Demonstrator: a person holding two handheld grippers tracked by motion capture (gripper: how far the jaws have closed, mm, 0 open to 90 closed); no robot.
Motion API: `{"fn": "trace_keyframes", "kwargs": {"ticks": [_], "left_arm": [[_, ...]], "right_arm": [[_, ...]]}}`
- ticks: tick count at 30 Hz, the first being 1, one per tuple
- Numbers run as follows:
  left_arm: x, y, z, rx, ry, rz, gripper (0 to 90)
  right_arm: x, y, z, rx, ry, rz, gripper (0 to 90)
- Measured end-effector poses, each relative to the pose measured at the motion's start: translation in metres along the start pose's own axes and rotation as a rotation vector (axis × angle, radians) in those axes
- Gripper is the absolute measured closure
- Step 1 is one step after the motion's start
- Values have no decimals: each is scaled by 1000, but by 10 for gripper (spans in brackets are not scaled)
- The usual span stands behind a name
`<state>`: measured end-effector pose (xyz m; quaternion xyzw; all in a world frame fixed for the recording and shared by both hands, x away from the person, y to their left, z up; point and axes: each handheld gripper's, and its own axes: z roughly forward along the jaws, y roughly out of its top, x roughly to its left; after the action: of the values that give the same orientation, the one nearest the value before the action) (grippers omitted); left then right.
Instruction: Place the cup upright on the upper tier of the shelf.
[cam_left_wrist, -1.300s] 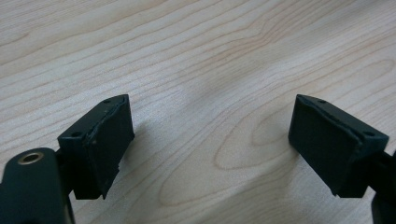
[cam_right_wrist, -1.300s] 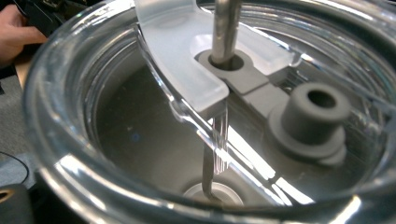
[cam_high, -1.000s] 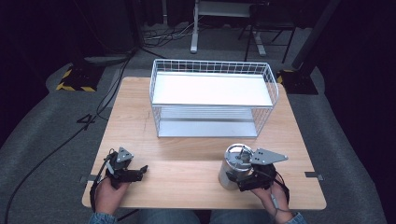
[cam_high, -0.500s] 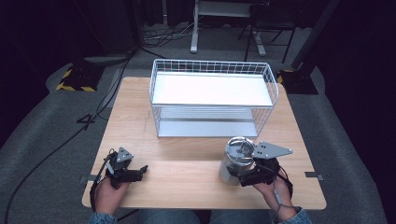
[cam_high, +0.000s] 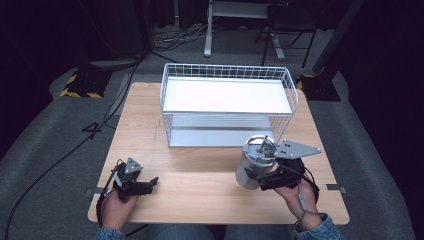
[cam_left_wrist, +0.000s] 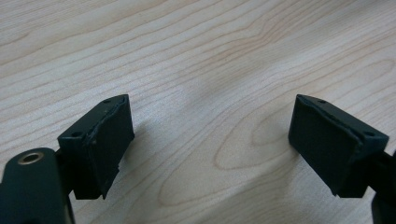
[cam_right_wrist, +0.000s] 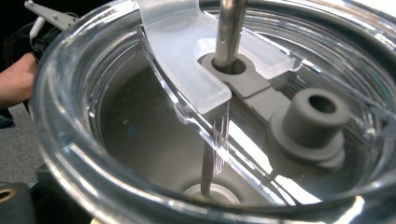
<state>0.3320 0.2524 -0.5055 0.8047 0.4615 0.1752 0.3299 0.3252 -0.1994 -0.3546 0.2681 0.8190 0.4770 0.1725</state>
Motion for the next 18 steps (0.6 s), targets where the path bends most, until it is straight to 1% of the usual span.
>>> {"fn": "trace_keyframes", "kwargs": {"ticks": [2,4,7,10,11,13,14,15,16,18], "left_arm": [[0,0,0,0,0,0,146],[0,0,0,0,0,0,146],[0,0,0,-1,-2,-1,146],[0,0,0,-2,-3,0,146],[0,0,0,-2,-2,-1,146],[0,0,0,-1,-2,0,146],[0,0,0,-1,-2,0,146],[0,0,0,-1,-2,-1,146],[0,0,0,-1,-2,-1,146],[0,0,0,0,0,0,146]], "right_arm": [[-1,2,-1,-2,-2,0,37],[-2,8,-3,-8,-3,6,37],[-3,12,-5,-10,-6,4,38],[-5,21,-7,-12,-10,-4,38],[-5,21,-7,-12,-10,-4,38],[-6,30,-8,-8,-19,-13,38],[-6,30,-8,-8,-19,-13,38],[-8,36,-10,-10,-22,-16,37],[-8,36,-10,-10,-22,-16,37],[-11,45,-11,-9,-23,-13,37]]}}
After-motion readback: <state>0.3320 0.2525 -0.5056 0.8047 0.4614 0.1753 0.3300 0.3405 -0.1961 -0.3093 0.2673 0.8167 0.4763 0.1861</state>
